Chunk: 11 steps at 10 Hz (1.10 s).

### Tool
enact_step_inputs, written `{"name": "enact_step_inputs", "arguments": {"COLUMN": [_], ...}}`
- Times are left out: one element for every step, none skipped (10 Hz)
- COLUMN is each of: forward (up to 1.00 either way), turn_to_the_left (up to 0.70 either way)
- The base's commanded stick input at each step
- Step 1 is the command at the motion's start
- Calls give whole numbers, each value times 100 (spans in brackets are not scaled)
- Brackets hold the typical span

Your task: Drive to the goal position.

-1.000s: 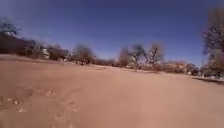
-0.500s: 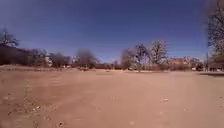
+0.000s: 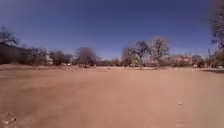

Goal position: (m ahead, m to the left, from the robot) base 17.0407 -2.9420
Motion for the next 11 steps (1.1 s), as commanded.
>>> {"name": "enact_step_inputs", "arguments": {"forward": [100,100,100,100,100,100,100,100,100,100,100], "turn_to_the_left": [0,0,-7,-22,-27,-27,-27,-27,-3,0,0]}}
